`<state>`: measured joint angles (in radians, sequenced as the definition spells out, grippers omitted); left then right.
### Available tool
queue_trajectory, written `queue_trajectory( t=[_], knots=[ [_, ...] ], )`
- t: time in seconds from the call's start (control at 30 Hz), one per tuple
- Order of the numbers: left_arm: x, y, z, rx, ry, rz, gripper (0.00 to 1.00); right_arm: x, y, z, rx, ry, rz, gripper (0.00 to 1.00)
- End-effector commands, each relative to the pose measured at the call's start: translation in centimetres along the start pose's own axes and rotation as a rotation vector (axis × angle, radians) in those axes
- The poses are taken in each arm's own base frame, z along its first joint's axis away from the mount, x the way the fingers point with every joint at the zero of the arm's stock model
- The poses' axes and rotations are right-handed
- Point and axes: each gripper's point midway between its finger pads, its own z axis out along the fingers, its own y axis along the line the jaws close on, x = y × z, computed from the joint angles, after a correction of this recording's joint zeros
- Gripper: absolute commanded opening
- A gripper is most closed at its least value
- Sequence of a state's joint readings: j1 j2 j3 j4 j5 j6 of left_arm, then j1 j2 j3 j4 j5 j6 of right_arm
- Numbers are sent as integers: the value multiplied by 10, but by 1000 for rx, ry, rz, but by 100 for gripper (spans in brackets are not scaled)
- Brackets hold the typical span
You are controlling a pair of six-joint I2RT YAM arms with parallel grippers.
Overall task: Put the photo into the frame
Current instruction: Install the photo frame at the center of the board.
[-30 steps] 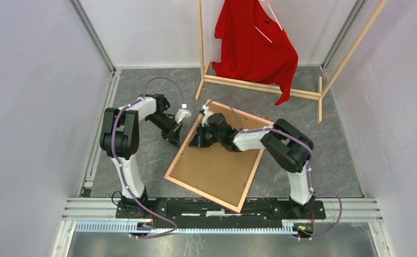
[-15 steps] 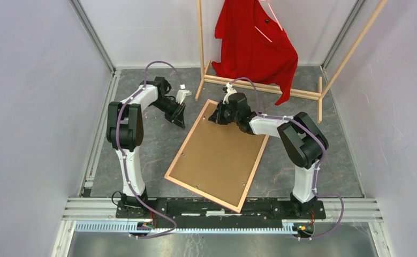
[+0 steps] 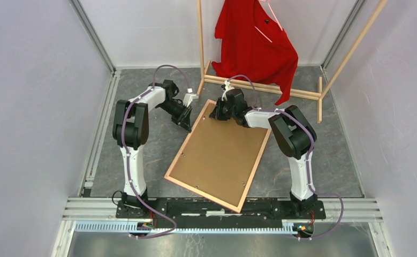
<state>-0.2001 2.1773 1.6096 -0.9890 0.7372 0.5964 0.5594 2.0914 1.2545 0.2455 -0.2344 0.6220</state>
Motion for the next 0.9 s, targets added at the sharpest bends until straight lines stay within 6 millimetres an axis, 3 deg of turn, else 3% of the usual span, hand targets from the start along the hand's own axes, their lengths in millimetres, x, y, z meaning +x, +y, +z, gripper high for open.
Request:
queue_trajectory(
  t=[0.0, 0.2, 0.87],
  knots=[
    [-3, 9, 3, -21, -1, -6, 23, -7, 3, 11, -29, -2, -18, 0],
    [1, 10, 5, -27, 6, -10, 16, 1, 4, 13, -54, 15, 4, 0],
    [7, 9, 4, -35, 21, 2, 15, 10, 10, 24, -74, 43, 38, 0]
  ],
)
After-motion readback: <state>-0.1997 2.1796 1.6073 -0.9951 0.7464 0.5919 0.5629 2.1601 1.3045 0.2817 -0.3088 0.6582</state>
